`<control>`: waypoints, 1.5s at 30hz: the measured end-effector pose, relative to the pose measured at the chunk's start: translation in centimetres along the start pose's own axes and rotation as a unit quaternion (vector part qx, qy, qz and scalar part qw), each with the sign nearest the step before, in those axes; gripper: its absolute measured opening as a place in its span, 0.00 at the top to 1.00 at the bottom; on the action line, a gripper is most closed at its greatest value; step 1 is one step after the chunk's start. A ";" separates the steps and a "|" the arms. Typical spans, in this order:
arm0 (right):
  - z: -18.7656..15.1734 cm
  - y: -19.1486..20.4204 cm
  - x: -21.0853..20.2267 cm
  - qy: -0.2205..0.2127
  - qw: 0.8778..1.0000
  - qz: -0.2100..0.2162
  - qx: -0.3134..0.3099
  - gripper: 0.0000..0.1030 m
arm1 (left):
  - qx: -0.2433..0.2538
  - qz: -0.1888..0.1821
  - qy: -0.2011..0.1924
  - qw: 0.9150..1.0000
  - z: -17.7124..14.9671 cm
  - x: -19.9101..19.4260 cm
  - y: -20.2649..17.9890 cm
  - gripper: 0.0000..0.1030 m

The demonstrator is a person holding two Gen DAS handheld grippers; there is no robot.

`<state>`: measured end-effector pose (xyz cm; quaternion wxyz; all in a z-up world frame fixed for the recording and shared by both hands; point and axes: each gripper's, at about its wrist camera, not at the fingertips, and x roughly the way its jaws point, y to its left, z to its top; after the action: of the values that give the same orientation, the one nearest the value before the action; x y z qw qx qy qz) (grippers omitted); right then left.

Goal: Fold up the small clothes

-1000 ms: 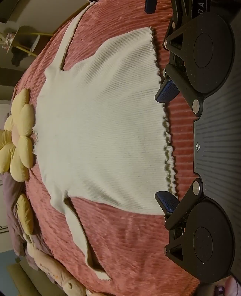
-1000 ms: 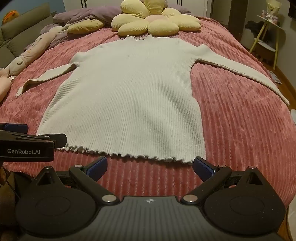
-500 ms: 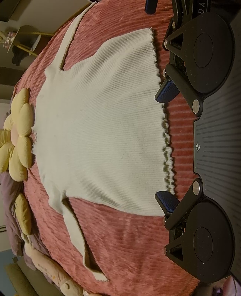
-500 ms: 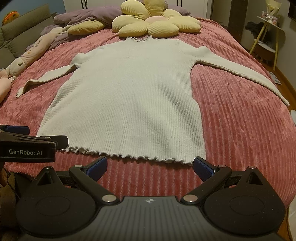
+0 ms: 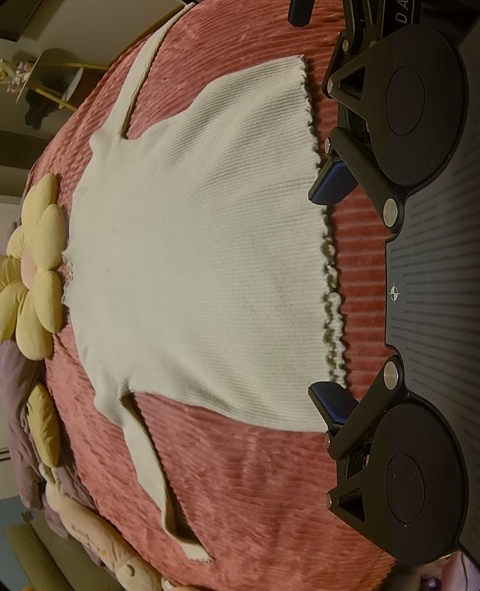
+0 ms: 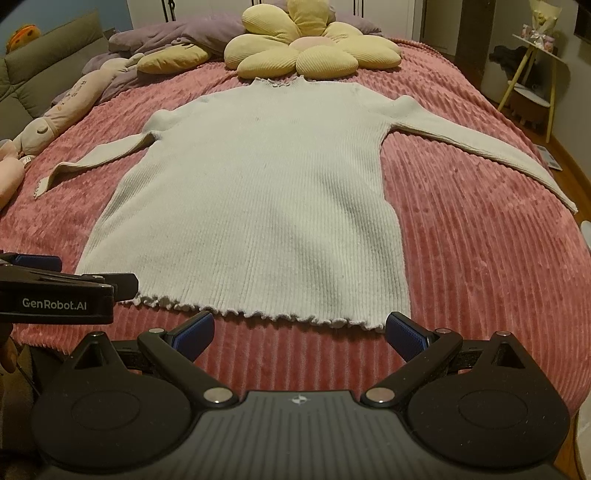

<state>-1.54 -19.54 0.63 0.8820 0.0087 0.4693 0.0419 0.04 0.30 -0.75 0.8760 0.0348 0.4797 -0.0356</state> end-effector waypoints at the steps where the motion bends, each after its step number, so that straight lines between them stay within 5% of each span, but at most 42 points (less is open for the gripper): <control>1: 0.0 0.0 0.0 0.000 1.000 0.000 0.000 0.04 | 0.000 -0.001 0.001 1.000 0.0 0.0 0.0 0.00; 45: 0.0 -0.9 -0.3 -0.011 0.999 0.034 0.034 0.04 | -0.008 -0.011 0.010 1.000 0.2 0.5 -0.1 0.00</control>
<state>-1.66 -20.42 0.78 0.8841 0.0555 0.4606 0.0557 0.46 0.22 -1.07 0.8711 0.0231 0.4888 -0.0413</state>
